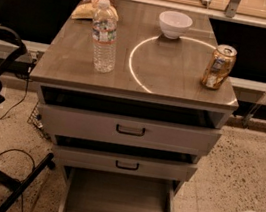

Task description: Close bottom drawer

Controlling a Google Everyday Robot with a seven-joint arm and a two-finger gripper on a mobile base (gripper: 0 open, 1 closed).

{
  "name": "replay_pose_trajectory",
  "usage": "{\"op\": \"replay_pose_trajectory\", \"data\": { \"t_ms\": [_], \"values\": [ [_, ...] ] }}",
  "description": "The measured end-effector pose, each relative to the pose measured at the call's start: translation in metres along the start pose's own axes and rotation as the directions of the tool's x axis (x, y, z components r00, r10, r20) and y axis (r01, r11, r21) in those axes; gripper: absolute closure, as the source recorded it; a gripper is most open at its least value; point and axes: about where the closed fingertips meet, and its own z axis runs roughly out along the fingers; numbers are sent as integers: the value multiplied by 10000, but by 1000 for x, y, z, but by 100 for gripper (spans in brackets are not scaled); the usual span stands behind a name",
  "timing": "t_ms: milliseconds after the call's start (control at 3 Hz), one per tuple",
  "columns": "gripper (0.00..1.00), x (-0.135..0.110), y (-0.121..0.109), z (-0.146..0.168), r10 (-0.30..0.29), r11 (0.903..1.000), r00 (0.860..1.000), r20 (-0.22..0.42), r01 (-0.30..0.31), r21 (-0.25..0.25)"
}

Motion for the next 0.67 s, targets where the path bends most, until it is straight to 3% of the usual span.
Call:
{"op": "replay_pose_trajectory", "data": {
  "t_ms": [667],
  "values": [
    [100,4,-24,106,-89,9998,9999,100,87,153]
  ]
}}
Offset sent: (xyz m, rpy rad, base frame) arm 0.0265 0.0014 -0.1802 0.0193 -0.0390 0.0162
